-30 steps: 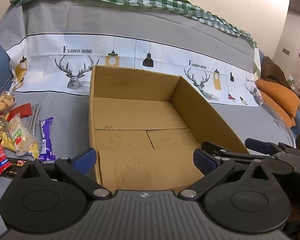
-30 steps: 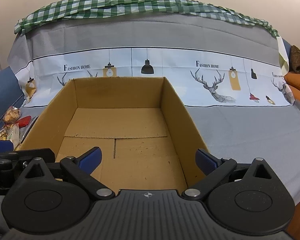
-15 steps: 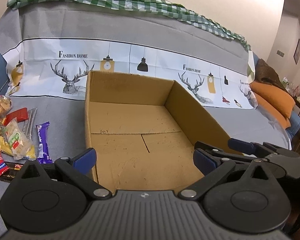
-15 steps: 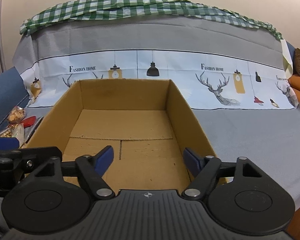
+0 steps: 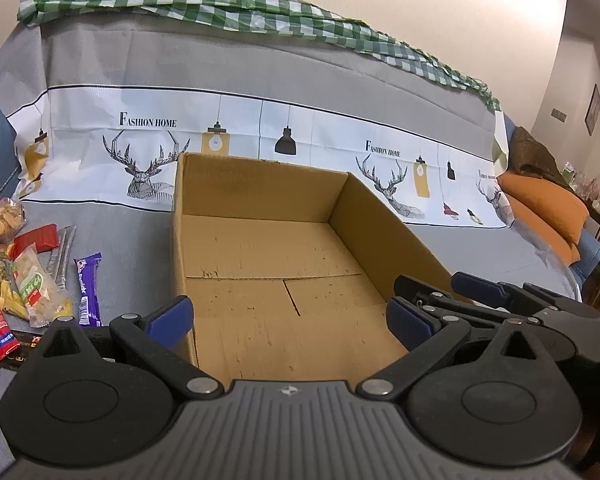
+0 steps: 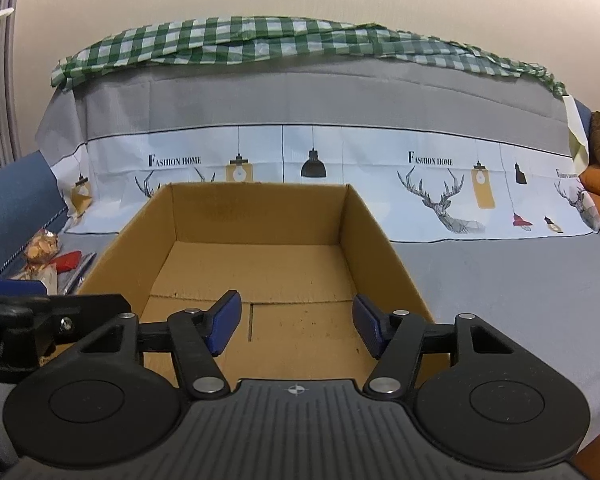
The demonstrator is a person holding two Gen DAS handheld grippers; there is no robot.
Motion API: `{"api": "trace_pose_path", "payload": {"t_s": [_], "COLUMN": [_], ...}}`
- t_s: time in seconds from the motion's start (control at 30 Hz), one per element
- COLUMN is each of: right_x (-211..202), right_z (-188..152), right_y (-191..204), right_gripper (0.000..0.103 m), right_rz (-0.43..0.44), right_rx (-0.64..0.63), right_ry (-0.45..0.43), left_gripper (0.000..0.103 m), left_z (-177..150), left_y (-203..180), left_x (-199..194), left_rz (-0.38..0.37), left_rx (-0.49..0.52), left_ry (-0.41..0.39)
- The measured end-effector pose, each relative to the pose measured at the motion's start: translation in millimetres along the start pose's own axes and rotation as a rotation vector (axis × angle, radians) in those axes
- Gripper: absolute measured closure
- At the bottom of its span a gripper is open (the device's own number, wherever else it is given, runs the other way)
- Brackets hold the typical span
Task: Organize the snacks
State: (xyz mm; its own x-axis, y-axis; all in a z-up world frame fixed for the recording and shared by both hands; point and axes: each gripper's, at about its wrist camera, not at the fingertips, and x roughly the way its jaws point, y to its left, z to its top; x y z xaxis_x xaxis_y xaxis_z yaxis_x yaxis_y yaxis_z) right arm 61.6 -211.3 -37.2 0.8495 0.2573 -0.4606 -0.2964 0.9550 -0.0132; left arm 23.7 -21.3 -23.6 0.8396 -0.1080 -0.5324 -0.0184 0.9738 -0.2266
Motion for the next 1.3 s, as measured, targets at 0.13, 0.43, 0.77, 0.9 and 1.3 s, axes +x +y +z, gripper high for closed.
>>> {"api": "trace_pose_path", "payload": {"t_s": [0.13, 0.43, 0.77, 0.9, 1.3], "right_x": [-0.3, -2.3, -5.7, -7.6, -17.7], "right_z": [1.3, 5.3, 15.5, 20.5, 13.6], "right_y": [1.2, 10.2, 41.4, 64.6, 167.3], "right_gripper": [0.040, 0.040, 0.052, 0.062, 0.089], "right_rz": [0.000, -0.004, 0.061, 0.146, 0.435], "right_rx": [0.003, -0.005, -0.014, -0.022, -0.167], "right_ry": [-0.016, -0.042, -0.075, -0.086, -0.094], "left_gripper": [0.002, 0.051, 0.078, 0.078, 0.078], "left_z": [0.2, 14.7, 42.3, 37.4, 52.6], "left_y": [1.1, 20.0, 89.1, 134.0, 230.8], "left_x": [0.3, -7.0, -16.7, 0.5, 3.4], "left_rz": [-0.001, -0.040, -0.095, 0.004, 0.094], "left_rx": [0.000, 0.017, 0.410, 0.265, -0.151], "left_ry": [-0.003, 0.037, 0.097, 0.132, 0.140]}}
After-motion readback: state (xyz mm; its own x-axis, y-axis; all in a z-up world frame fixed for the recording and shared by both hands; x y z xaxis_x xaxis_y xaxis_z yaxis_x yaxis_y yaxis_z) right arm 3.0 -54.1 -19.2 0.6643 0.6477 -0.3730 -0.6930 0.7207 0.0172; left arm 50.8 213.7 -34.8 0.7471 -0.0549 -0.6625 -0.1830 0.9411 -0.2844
